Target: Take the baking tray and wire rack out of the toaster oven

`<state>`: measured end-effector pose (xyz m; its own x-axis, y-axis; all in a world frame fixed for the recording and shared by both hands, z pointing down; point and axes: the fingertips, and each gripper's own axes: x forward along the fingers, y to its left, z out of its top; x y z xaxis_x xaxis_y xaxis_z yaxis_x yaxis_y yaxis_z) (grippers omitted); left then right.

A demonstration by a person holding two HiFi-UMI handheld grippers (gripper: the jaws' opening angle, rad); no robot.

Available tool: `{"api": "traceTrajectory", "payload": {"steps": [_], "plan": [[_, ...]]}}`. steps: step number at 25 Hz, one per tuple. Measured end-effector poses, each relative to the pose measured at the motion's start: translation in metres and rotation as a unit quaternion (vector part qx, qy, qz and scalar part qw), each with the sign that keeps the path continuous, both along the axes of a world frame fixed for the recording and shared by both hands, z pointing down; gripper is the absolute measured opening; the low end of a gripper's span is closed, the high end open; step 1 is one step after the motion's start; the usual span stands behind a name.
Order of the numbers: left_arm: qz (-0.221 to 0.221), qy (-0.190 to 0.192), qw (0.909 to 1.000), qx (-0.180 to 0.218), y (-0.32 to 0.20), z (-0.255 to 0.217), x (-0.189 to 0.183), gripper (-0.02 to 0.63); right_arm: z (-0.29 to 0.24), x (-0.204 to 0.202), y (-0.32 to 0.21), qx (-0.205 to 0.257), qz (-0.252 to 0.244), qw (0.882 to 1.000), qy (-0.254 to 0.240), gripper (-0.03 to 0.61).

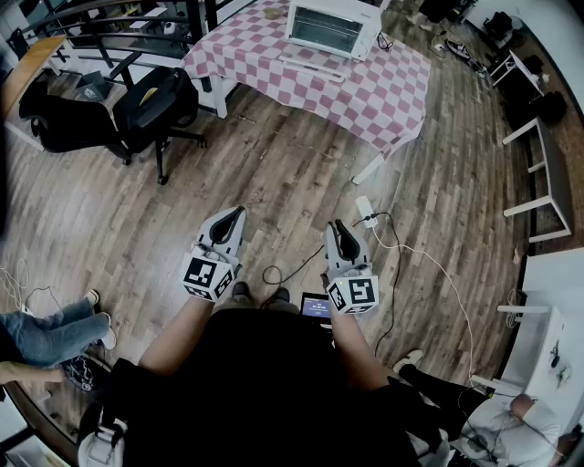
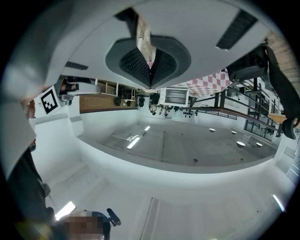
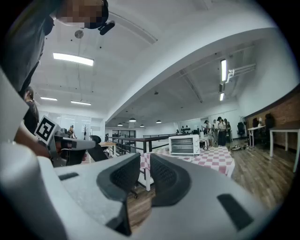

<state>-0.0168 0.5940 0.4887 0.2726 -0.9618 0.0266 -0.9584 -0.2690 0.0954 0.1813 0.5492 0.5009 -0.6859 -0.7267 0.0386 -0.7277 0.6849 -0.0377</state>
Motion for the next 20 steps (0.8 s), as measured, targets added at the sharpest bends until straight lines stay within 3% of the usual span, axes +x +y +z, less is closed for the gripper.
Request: {"api": "traceTrajectory", "payload": {"steps": [11, 20], "plan": [[0.003, 0.001, 1.0000, 0.005, -0.010, -0.003, 0.004, -0.006, 0.000, 0.006, -0.008, -0.003, 0.007, 1.000, -0.006, 0.067], [0.002, 0.001, 1.0000, 0.002, -0.021, -0.003, 0.015, -0.006, -0.007, 0.014, -0.014, 0.004, -0.036, 0.999, -0.038, 0.081]]}}
